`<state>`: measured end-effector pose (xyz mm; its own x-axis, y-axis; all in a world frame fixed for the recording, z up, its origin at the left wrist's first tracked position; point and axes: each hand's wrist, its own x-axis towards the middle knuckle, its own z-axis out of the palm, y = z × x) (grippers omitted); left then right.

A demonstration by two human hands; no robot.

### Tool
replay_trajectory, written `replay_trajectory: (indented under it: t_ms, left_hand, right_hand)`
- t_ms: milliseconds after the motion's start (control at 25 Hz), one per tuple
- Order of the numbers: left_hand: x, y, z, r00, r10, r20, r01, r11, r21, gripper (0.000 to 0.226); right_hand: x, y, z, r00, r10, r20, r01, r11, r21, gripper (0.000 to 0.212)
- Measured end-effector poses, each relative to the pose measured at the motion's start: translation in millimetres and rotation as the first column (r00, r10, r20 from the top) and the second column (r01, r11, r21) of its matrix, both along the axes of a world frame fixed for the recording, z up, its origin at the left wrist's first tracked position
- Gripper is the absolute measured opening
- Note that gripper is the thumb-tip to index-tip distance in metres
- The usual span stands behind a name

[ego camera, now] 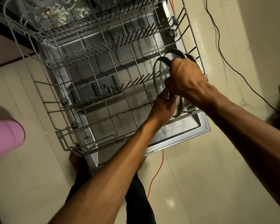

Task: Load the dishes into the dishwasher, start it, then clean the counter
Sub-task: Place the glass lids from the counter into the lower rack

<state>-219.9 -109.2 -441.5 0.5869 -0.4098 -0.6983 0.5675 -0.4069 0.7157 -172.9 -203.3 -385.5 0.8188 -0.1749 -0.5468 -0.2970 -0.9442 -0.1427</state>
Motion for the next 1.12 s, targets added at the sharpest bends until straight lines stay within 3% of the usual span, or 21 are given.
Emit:
replay_trajectory:
  t_ms: [80,200,320,400,520,720,1120]
  left_hand:
    - [6.5,3.3,-0.9,1.000,0.008,0.020,-0.009,1.000,0.018,0.016]
    - [22.0,8.6,-3.0,0.997,0.067,0.047,-0.070,0.995,0.075,0.033]
    - [41.5,12.0,6.4,0.970,0.130,0.206,-0.156,0.981,0.115,0.045]
    - [53.1,11.9,9.0,0.946,0.038,0.322,-0.078,0.991,0.111,0.054]
    - [66.7,13.9,11.4,0.875,-0.271,0.401,0.208,0.958,0.195,0.065]
    - [75.9,12.4,11.4,0.788,-0.486,0.379,0.354,0.860,0.368,0.090]
    - [84.8,12.3,9.1,0.781,-0.526,0.337,0.404,0.836,0.371,0.108]
  right_hand:
    - [0.7,0.3,-13.0,0.999,-0.021,0.028,0.020,0.999,0.037,0.016]
    - [-14.7,-0.4,-26.9,0.987,-0.055,0.149,0.046,0.997,0.059,0.023]
    - [-48.5,1.9,-30.9,0.938,-0.227,0.262,0.169,0.960,0.225,0.022]
    - [-77.1,9.7,-30.5,0.902,-0.364,0.233,0.280,0.903,0.325,0.024]
    - [-106.0,20.9,-31.3,0.846,-0.505,0.171,0.407,0.819,0.405,0.035]
    - [-101.6,23.6,-43.2,0.838,-0.505,0.205,0.407,0.830,0.381,0.035]
    - [-97.1,27.8,-44.4,0.780,-0.591,0.205,0.483,0.777,0.403,0.036]
